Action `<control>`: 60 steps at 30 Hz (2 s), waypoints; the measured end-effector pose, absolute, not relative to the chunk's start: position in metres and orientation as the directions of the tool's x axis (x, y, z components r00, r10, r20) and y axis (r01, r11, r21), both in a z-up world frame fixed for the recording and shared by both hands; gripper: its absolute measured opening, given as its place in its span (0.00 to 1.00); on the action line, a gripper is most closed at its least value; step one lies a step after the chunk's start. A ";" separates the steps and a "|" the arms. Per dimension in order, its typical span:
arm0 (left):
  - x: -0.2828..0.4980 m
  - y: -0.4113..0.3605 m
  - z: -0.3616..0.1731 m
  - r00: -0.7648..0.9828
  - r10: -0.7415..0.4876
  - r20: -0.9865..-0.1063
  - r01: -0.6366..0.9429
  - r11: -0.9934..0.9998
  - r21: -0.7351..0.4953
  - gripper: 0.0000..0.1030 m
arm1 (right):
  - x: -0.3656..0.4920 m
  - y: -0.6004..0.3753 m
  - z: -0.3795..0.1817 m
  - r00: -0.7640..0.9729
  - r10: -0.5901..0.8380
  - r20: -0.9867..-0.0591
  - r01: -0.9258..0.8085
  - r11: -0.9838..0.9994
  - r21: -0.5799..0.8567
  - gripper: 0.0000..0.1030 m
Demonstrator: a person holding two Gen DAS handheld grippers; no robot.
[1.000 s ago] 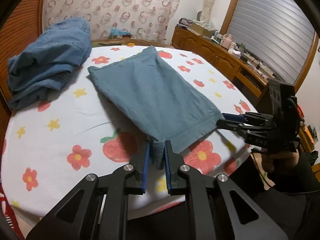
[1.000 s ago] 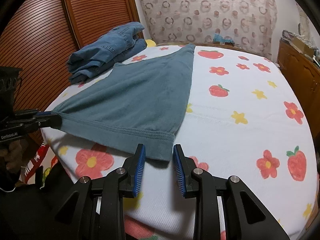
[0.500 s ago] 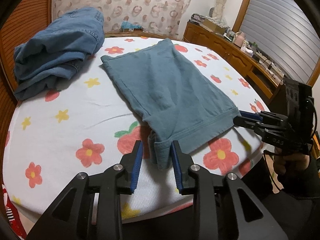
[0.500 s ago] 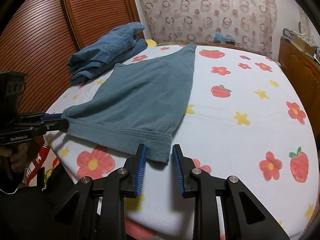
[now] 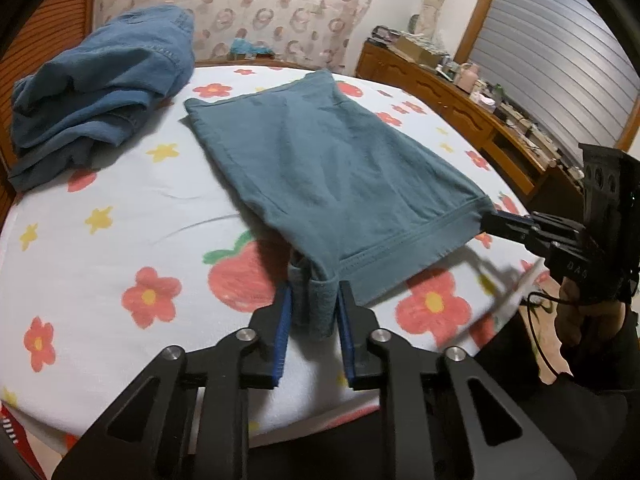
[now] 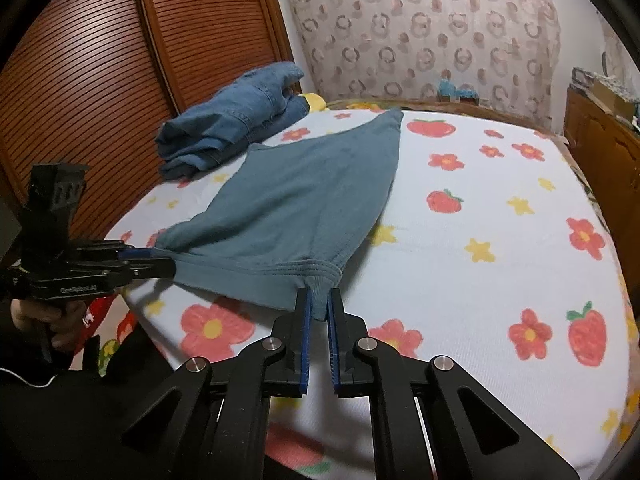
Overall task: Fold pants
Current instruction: 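Close the right gripper on the shorts while the left gripper lifts and folds them over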
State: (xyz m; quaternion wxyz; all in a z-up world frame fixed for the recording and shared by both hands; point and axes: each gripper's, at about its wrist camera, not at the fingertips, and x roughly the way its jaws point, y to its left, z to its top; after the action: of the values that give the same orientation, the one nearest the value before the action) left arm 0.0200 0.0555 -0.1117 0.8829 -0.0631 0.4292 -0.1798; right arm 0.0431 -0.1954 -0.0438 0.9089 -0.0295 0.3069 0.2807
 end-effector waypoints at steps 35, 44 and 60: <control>-0.004 0.043 -0.042 0.682 -0.370 -0.631 0.332 0.925 -0.183 0.13 | 0.003 -0.215 -0.001 0.700 0.548 -0.457 -0.556 0.821 0.132 0.07; 0.025 0.053 -0.044 0.699 -0.352 -0.623 0.304 0.934 -0.187 0.13 | 0.035 -0.199 -0.001 0.715 0.519 -0.468 -0.545 0.833 0.090 0.07; 0.090 0.068 -0.048 0.705 -0.298 -0.643 0.247 0.954 -0.171 0.13 | 0.106 -0.160 0.010 0.746 0.470 -0.471 -0.528 0.849 0.011 0.07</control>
State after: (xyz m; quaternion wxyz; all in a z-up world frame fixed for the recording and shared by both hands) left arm 0.0895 0.0685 -0.0484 0.9227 -0.0358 0.3543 -0.1478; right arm 0.1059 -0.1603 0.0104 0.9324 -0.0616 0.2349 0.2677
